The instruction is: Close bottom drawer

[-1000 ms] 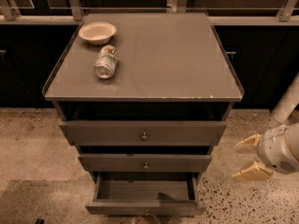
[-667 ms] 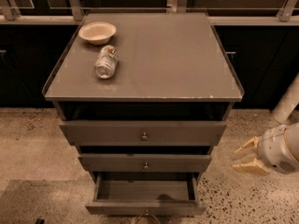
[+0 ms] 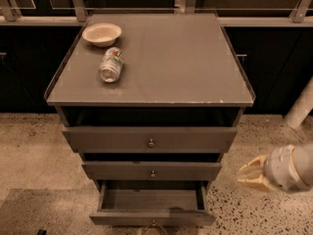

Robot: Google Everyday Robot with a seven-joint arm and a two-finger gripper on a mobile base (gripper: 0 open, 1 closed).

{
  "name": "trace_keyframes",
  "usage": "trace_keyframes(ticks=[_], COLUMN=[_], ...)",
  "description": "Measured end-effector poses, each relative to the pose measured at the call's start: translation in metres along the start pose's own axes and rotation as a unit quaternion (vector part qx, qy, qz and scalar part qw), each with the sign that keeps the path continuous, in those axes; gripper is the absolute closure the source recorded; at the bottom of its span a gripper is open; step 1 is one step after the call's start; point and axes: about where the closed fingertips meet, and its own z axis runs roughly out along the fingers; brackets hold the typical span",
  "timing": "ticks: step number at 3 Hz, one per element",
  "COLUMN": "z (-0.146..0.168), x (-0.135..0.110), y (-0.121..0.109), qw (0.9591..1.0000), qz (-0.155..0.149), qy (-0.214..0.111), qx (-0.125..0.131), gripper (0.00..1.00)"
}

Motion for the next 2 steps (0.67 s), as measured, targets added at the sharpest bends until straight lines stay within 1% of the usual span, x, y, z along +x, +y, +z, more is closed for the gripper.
trace_keyframes(ticks=[1,2], z=[0.064,0.107], x=[0.030,0.052], y=[0.011,-0.005], qw=[0.9939,0.9805], qz=[0.040,0.058], qy=[-0.103,-0.181], qx=[0.007,0.049], gripper=[1.00,1.00])
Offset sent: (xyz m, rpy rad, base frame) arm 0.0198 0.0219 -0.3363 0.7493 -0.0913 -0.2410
